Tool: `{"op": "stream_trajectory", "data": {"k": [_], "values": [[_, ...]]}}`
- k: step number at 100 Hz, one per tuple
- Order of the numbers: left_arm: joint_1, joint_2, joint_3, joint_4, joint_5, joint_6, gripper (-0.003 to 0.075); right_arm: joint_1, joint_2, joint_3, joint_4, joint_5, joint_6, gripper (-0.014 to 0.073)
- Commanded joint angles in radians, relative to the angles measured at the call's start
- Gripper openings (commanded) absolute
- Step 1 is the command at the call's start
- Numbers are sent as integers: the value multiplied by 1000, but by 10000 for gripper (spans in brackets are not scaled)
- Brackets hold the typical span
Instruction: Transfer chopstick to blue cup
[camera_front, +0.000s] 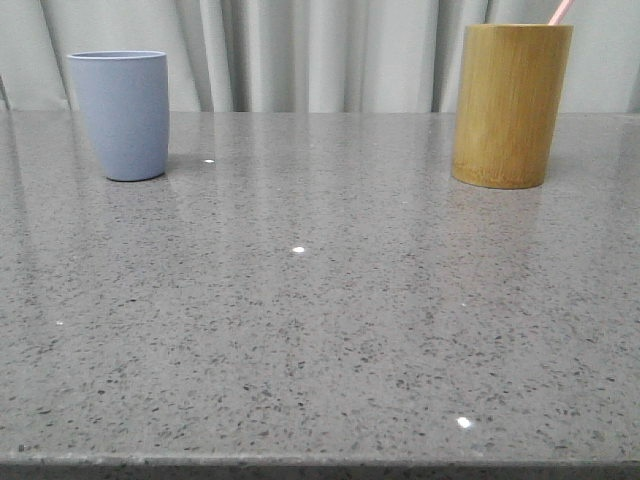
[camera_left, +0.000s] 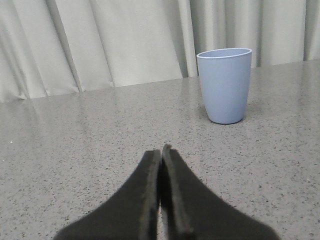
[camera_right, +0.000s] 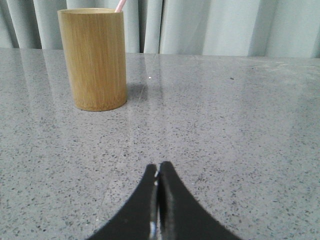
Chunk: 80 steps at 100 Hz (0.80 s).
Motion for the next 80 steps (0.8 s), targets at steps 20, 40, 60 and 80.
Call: {"op": "stream_trajectory", "data": {"k": [20,40,60,80], "values": [[-7,-34,8,-3,-77,-4,-19,-5,-19,1,-3,-85,-8,-68],[-7,-34,8,-3,-77,-4,-19,-5,-19,1,-3,-85,-8,-68],[-7,-34,8,-3,-86,-4,-19,-5,-19,1,-3,-86,-8,-68],[-7,-34,8,-3,-107,-4,-19,-4,-19,-1,-2,-189,-8,-68]]}}
